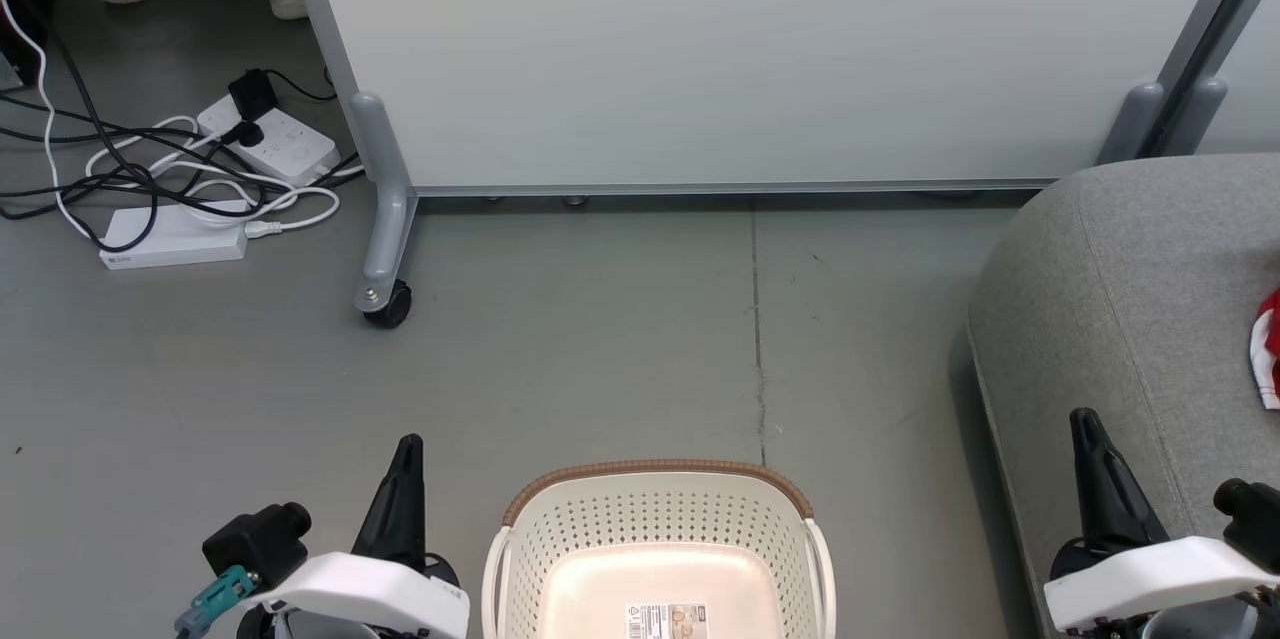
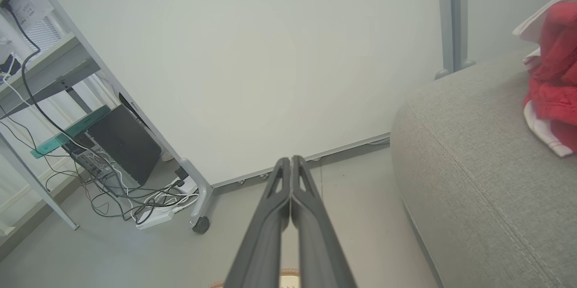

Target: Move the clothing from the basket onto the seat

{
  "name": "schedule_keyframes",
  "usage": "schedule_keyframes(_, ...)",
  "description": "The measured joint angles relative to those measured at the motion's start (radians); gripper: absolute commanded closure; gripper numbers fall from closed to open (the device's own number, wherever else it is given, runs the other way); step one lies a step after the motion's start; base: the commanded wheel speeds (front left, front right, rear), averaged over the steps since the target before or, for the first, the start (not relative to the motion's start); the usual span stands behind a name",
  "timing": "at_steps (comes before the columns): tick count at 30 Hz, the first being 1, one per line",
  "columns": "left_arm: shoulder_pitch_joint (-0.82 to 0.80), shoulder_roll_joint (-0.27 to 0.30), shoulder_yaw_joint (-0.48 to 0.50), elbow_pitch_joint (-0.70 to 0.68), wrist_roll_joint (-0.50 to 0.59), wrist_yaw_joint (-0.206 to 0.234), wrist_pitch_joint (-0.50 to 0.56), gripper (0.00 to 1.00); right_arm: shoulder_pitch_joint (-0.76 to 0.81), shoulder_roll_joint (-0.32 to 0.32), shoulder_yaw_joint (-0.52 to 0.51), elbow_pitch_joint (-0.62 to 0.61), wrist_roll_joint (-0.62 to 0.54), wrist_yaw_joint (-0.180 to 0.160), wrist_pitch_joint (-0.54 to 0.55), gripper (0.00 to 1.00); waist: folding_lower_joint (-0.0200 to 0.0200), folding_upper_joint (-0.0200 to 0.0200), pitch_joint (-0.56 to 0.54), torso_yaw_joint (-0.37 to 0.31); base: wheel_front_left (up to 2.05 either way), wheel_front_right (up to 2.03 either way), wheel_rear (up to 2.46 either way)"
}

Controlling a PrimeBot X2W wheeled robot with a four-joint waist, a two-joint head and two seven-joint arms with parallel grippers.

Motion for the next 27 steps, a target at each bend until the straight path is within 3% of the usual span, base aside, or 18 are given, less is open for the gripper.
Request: schedule_keyframes(27,-0.118,0.001,0.026,0.067,-0.350,-0.044,0.072,1.00,-0.073,0.005,-0.119,0.052,0.376,0.000,0.126,1.00,0.0000,0.0000,-0.002,-0.017,0.00,0.00,0.00)
